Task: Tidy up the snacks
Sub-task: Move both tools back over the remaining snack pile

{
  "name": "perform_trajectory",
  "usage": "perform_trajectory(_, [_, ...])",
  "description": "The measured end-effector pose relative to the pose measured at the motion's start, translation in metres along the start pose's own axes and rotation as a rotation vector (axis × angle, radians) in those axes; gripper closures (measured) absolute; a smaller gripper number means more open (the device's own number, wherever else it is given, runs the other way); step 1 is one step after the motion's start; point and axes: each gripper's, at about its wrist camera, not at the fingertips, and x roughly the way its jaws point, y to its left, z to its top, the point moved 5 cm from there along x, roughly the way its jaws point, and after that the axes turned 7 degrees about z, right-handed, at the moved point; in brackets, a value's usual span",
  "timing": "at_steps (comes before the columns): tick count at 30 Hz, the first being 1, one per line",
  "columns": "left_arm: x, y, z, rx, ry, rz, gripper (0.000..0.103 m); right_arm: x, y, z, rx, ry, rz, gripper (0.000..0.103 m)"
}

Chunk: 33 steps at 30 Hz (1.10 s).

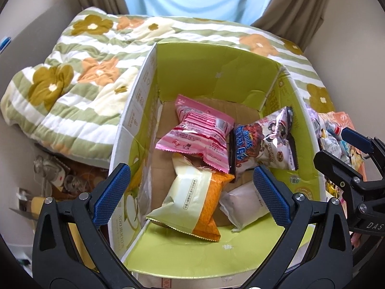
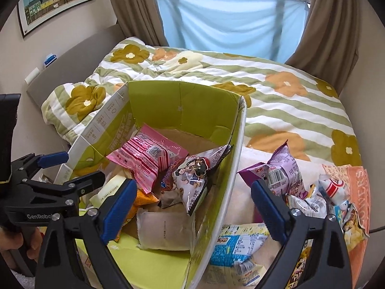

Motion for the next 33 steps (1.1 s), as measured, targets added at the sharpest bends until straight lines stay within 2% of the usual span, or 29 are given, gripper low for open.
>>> perform_trajectory(6, [-0.012, -0.017, 0.001, 0.074, -0.02, -0.035, 0.002, -0.026, 0.001, -0.01, 0.053, -0.054, -0.027, 0.008])
perform_trajectory(15, [-0.043, -0.063, 0.004, 0.168, -0.086, -0.105, 0.002, -0.079, -0.022, -0.032, 0.114, -0.123, -0.131, 0.008])
perform_trajectory(22, [-0.064, -0.131, -0.004, 0.221, -0.109, -0.12, 0.002, -0.12, -0.075, -0.064, 0.187, -0.169, -0.146, 0.008])
perform_trajectory(29, [-0.072, -0.217, -0.026, 0.24, -0.088, -0.133, 0.002, -0.161, -0.145, -0.095, 0.18, -0.15, -0.172, 0.008])
perform_trajectory(33, [-0.07, -0.261, -0.039, 0.243, -0.065, -0.128, 0.002, -0.17, -0.18, -0.106, 0.159, -0.116, -0.179, 0.008])
